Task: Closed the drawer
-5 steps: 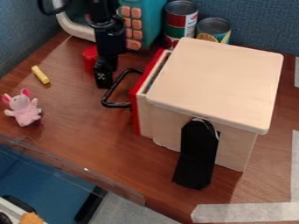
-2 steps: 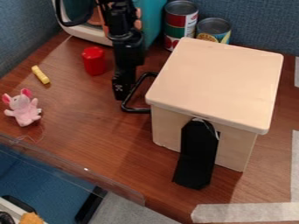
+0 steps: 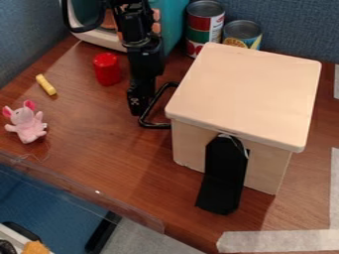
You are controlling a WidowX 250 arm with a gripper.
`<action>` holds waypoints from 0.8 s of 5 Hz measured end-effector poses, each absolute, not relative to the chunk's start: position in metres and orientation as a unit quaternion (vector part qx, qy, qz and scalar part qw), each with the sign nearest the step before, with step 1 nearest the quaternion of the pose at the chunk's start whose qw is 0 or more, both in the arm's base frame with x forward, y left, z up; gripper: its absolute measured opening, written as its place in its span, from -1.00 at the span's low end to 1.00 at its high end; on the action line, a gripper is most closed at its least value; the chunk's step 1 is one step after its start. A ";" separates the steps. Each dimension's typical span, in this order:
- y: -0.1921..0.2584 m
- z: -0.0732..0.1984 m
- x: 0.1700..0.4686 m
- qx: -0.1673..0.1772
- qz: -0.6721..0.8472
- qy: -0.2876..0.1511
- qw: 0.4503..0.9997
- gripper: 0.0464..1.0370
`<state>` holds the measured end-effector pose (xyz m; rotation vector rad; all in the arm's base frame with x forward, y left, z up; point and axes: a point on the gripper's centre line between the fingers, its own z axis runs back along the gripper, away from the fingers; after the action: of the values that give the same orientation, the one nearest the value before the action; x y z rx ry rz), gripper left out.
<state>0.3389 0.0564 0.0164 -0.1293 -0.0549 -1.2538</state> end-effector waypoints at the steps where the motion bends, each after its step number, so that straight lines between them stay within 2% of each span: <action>1: 0.065 0.028 0.336 -0.061 -0.574 -0.041 0.816 0.92; 3: 0.136 0.083 0.309 -0.030 -0.440 -0.073 0.895 0.92; 4: 0.146 0.117 0.302 0.015 -0.397 -0.083 0.914 0.92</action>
<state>0.3019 0.1463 0.1166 0.0308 -0.1711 -0.8170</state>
